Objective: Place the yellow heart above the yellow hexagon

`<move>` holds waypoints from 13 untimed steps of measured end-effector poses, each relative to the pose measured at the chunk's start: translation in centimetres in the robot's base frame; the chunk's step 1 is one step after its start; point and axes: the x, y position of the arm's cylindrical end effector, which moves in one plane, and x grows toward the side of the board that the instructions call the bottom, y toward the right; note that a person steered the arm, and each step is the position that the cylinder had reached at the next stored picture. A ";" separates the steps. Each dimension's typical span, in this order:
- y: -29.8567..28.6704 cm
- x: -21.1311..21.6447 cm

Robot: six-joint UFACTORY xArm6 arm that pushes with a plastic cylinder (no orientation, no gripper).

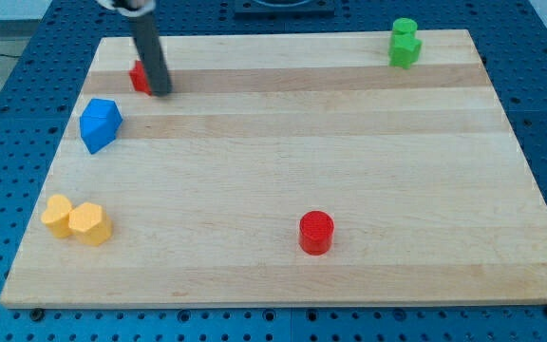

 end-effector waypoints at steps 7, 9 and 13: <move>18.0 1.0; 42.3 1.2; 33.6 31.3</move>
